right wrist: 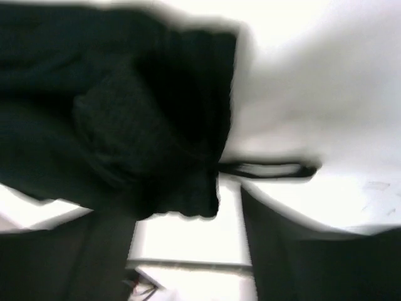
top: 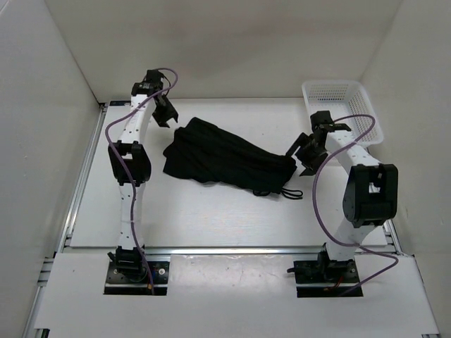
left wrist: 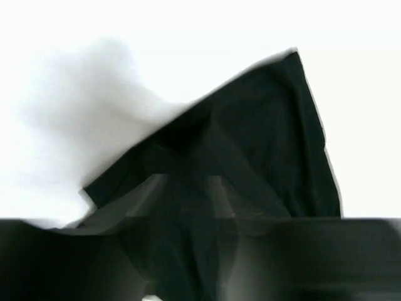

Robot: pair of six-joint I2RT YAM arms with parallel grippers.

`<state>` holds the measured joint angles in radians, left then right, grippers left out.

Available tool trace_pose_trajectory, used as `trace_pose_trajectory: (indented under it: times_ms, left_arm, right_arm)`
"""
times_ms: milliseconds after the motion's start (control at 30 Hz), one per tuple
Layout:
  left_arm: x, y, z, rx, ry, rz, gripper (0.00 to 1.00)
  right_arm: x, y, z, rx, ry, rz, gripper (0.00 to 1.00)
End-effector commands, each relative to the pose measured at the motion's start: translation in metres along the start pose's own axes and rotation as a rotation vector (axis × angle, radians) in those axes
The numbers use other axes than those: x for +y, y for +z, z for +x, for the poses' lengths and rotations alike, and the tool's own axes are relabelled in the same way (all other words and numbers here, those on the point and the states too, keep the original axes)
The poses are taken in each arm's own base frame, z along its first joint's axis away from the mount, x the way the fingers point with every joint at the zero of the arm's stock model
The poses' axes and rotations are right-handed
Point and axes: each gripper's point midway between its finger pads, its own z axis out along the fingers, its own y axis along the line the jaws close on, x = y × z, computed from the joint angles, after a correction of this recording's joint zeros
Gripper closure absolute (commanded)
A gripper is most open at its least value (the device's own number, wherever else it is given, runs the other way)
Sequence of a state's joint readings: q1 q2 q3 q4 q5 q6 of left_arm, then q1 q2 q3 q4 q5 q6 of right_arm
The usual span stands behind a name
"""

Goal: Fold and stack the shorts
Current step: Fold the shorts

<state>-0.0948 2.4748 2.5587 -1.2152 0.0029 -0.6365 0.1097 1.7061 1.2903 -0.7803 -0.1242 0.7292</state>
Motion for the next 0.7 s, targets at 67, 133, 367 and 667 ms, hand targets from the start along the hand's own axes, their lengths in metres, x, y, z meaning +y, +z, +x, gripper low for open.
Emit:
trace_pose_trajectory:
  times_ms: [67,133,367,667]
  left_arm:
    - [-0.035,-0.042,-0.06,-0.221,0.032,0.158,0.19]
    - [-0.032,-0.063,-0.061,-0.245,0.059,0.154,0.0]
    - [0.017,-0.085,-0.015,-0.153,0.116,0.015,0.09]
    - [0.056,-0.022,0.062,0.101,0.149,-0.072,0.05]
  right_arm:
    - [0.019,-0.03,-0.046,-0.163,-0.011,-0.044,0.11]
    - [0.013,-0.036,-0.043,-0.198,-0.019,-0.019,0.09]
    - [-0.022,-0.031,0.014,-0.129,-0.048,-0.028,0.21]
    - [-0.007,0.005,0.048,0.046,-0.133,-0.123,0.13]
